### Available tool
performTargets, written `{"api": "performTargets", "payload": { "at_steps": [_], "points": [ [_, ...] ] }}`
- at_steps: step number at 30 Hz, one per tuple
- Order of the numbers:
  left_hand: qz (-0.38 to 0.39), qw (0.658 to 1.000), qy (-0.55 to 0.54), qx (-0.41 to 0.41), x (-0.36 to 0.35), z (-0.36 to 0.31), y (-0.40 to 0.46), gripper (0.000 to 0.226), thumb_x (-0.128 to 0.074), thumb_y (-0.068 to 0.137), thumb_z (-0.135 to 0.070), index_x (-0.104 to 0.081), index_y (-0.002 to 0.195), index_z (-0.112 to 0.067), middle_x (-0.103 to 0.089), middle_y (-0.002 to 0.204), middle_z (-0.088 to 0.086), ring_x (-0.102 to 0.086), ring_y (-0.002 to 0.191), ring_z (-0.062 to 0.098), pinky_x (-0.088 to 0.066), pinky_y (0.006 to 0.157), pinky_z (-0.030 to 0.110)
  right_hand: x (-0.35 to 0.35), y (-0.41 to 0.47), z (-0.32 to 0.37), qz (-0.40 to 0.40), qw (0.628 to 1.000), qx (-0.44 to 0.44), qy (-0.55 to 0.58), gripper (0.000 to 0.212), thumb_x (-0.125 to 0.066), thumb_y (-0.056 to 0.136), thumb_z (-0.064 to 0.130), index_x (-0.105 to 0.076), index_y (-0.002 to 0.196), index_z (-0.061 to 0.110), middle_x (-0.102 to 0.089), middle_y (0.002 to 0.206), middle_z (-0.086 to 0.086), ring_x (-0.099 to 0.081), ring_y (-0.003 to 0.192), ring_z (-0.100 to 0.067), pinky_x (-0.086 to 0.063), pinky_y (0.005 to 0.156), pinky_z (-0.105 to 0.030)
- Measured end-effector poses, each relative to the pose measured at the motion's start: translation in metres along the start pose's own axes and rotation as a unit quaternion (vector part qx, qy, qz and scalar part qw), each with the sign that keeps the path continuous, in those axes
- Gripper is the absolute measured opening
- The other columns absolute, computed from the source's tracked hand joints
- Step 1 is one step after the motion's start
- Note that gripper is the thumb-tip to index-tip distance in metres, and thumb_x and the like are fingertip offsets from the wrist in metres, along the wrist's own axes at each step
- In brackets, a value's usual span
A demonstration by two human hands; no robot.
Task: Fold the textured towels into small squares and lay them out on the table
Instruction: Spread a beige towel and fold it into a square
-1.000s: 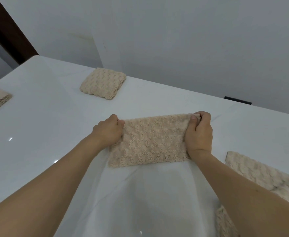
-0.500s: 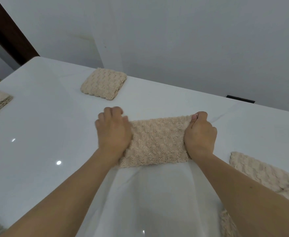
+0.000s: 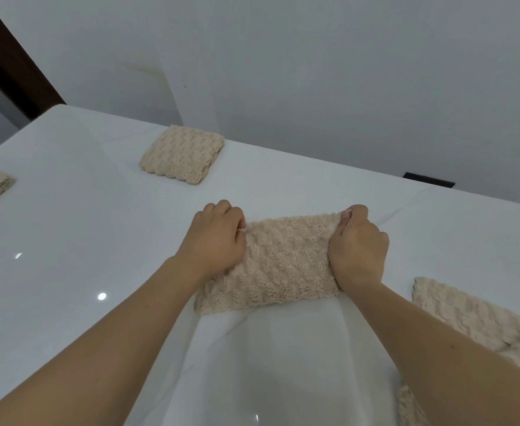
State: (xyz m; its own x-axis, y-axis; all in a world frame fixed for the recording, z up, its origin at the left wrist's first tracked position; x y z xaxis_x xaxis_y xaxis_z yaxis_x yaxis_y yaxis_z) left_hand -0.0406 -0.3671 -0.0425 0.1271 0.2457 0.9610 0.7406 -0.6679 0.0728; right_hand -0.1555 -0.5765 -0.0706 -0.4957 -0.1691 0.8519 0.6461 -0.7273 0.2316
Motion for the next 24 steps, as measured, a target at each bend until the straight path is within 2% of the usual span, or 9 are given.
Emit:
{"api": "performTargets", "payload": {
  "at_steps": [4, 7, 9, 12, 13, 15, 18, 20, 24],
  "points": [
    [0.058, 0.994, -0.084, 0.032, 0.003, 0.001, 0.006, 0.006, -0.043, 0.098, -0.015, -0.049, 0.095, -0.017, -0.055, 0.081, -0.003, -0.052, 0.073, 0.018, -0.043, 0.062, 0.034, 0.002, -0.001, -0.001, -0.004, 1.0, -0.01, 0.021, 0.021, -0.025, 0.103, 0.019, -0.044, 0.099, 0.012, -0.056, 0.062, -0.003, -0.049, 0.06, -0.028, -0.034, 0.075, -0.04],
    [0.052, 0.99, -0.109, 0.073, -0.001, 0.009, 0.005, 0.013, -0.039, 0.101, -0.019, -0.051, 0.096, -0.018, -0.06, 0.077, -0.002, -0.057, 0.069, 0.017, -0.048, 0.063, 0.037, 0.002, -0.001, -0.002, -0.003, 0.998, -0.036, 0.06, 0.023, -0.023, 0.103, 0.02, -0.044, 0.099, 0.012, -0.059, 0.066, -0.006, -0.049, 0.063, -0.029, -0.033, 0.079, -0.039],
    [0.017, 0.995, -0.074, 0.057, -0.008, 0.012, 0.003, 0.014, -0.039, 0.101, -0.019, -0.051, 0.093, -0.017, -0.058, 0.076, -0.002, -0.055, 0.068, 0.019, -0.047, 0.061, 0.038, 0.001, -0.001, -0.003, -0.003, 0.997, -0.038, 0.064, 0.022, -0.023, 0.103, 0.021, -0.043, 0.099, 0.014, -0.059, 0.066, -0.006, -0.049, 0.063, -0.029, -0.031, 0.077, -0.036],
    [-0.068, 0.994, 0.075, 0.034, -0.018, 0.007, 0.0, 0.011, -0.046, 0.094, -0.015, -0.056, 0.092, -0.011, -0.055, 0.082, 0.005, -0.052, 0.071, 0.029, -0.038, 0.062, 0.038, -0.002, -0.001, -0.005, -0.006, 0.998, -0.029, 0.054, 0.019, -0.024, 0.103, 0.021, -0.042, 0.097, 0.016, -0.059, 0.065, -0.004, -0.05, 0.06, -0.028, -0.028, 0.074, -0.035],
    [-0.105, 0.988, 0.105, 0.04, -0.017, 0.001, -0.002, 0.011, -0.05, 0.09, -0.014, -0.058, 0.095, -0.009, -0.056, 0.088, 0.008, -0.052, 0.077, 0.031, -0.035, 0.067, 0.038, -0.002, 0.0, -0.005, -0.005, 0.999, -0.026, 0.047, 0.018, -0.025, 0.103, 0.02, -0.041, 0.097, 0.017, -0.058, 0.064, -0.003, -0.05, 0.059, -0.027, -0.028, 0.073, -0.035],
    [-0.139, 0.988, 0.07, 0.014, -0.017, -0.022, -0.009, 0.025, -0.052, 0.089, -0.016, -0.061, 0.11, -0.007, -0.058, 0.11, 0.012, -0.053, 0.098, 0.033, -0.034, 0.084, 0.041, -0.001, 0.001, -0.005, -0.002, 0.999, -0.021, 0.039, 0.017, -0.025, 0.103, 0.02, -0.041, 0.097, 0.018, -0.057, 0.063, -0.001, -0.05, 0.059, -0.026, -0.028, 0.073, -0.035],
    [-0.065, 0.996, 0.008, -0.067, -0.031, -0.065, -0.025, 0.045, -0.037, 0.099, -0.029, -0.049, 0.138, -0.01, -0.047, 0.144, 0.009, -0.039, 0.134, 0.028, -0.022, 0.114, 0.044, -0.001, 0.001, -0.004, -0.001, 0.999, -0.016, 0.029, 0.02, -0.025, 0.103, 0.02, -0.043, 0.099, 0.016, -0.056, 0.063, 0.001, -0.049, 0.058, -0.026, -0.028, 0.073, -0.036],
    [0.0, 0.998, 0.023, -0.062, -0.046, -0.075, -0.036, 0.057, -0.026, 0.101, -0.041, -0.036, 0.15, -0.015, -0.034, 0.158, 0.003, -0.026, 0.147, 0.023, -0.013, 0.121, 0.046, -0.001, 0.001, -0.004, -0.004, 1.0, -0.008, 0.021, 0.022, -0.025, 0.103, 0.021, -0.045, 0.099, 0.014, -0.056, 0.063, 0.001, -0.05, 0.059, -0.027, -0.029, 0.073, -0.037],
    [0.053, 0.996, 0.058, -0.051, -0.051, -0.06, -0.042, 0.065, -0.016, 0.1, -0.054, -0.017, 0.158, -0.024, -0.013, 0.165, -0.004, -0.003, 0.153, 0.016, 0.0, 0.123, 0.044, -0.001, 0.002, -0.003, 0.007, 1.0, 0.004, -0.002, 0.024, -0.024, 0.103, 0.023, -0.045, 0.097, 0.014, -0.056, 0.063, 0.0, -0.052, 0.06, -0.027, -0.033, 0.074, -0.039]
  ]
}}
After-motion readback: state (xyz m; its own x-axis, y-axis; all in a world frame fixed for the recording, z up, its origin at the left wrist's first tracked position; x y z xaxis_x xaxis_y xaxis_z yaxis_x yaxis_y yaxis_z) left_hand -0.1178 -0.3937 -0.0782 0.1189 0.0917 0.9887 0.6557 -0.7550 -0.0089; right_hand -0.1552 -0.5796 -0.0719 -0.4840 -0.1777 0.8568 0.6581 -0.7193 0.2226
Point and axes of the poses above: each hand's wrist, its own y-axis towards the middle knuckle, its own x-axis out of the back of the hand, z = x × y, the point moved 2 cm from there along y, towards the middle knuckle
